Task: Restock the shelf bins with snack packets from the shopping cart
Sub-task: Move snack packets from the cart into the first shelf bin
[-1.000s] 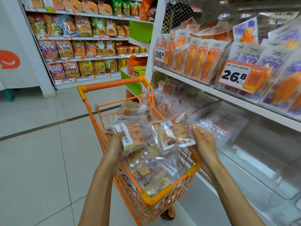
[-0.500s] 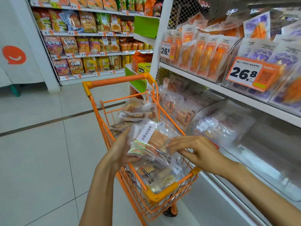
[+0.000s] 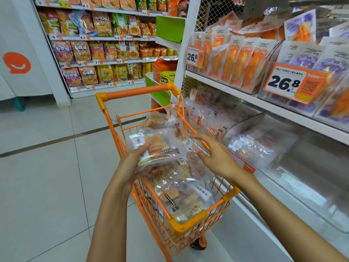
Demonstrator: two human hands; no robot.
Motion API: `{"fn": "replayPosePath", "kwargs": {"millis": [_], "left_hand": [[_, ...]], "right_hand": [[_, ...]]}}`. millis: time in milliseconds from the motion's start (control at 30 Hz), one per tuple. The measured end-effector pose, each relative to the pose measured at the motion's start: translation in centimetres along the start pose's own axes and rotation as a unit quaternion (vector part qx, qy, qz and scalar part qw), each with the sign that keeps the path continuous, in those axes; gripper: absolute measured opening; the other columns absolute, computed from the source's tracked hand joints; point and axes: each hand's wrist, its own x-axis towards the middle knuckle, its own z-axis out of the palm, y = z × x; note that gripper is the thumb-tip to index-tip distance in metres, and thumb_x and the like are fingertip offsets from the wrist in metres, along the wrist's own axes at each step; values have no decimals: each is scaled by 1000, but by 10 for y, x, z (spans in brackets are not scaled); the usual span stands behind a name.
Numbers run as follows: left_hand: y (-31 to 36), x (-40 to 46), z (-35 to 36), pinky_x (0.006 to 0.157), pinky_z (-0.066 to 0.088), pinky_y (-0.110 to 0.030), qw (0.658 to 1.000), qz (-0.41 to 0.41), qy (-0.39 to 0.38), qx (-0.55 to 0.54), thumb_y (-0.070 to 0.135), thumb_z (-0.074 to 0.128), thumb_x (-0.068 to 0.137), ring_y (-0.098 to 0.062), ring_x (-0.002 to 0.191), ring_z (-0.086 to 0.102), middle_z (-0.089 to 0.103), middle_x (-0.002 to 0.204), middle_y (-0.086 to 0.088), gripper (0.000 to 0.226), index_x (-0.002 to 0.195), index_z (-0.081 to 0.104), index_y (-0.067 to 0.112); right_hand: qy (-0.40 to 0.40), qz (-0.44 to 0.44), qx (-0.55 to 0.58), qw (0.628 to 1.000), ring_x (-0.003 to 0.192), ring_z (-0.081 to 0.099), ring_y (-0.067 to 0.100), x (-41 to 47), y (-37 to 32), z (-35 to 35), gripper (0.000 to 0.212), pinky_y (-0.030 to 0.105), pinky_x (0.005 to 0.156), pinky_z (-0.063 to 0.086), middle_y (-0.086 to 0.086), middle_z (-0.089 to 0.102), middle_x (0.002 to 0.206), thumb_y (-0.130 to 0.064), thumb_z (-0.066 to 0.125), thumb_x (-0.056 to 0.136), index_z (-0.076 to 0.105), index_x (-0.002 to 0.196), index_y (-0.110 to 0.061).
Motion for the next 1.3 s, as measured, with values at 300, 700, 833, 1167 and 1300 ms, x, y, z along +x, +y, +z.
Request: {"fn": "replayPosePath", "kwargs": {"millis": [300, 700, 833, 1167, 1300], "left_hand": [[2, 1, -6, 51, 53, -16, 978, 83, 153, -117, 29, 59, 92, -8, 66, 63, 67, 87, 0, 17, 107, 59, 21], [0, 5, -4, 63, 50, -29, 986, 63, 91, -126, 28, 46, 94, -17, 72, 61, 65, 96, -8, 28, 115, 60, 16], [-5, 7, 3, 56, 54, -25, 990, 49, 68, -115, 27, 49, 94, -19, 72, 62, 65, 100, -11, 28, 115, 61, 13], [-9, 8, 17, 71, 53, -36, 993, 49, 65, -91, 30, 48, 94, -24, 76, 63, 67, 96, -11, 26, 105, 65, 13], [-10, 6, 26, 74, 50, -38, 994, 55, 70, -70, 33, 45, 94, -25, 82, 59, 63, 93, -9, 24, 93, 63, 18]], "right_hand": [[-189, -98, -192, 958, 142, -18, 7, -7, -4, 53, 78, 41, 114, -16, -13, -9, 157, -56, 66, 80, 26, 146, -45], [-249, -78, -136, 956, 143, 13, 0, -37, 14, 8, 36, 33, 115, 1, -23, 37, 147, -37, 65, 87, 59, 121, -48], [-151, -20, 102, 983, 120, 51, -7, -47, 11, -14, 23, 11, 103, 35, -16, 64, 123, -28, 60, 92, 71, 112, -26], [62, 252, 393, 882, 68, 65, 17, -51, 20, -12, 29, 26, 67, 52, 7, 72, 79, -22, 54, 96, 72, 75, -11], [94, 269, 512, 810, 69, 70, 16, -51, 18, -18, 24, 33, 77, 57, 6, 74, 82, -16, 51, 97, 71, 86, -8]]}}
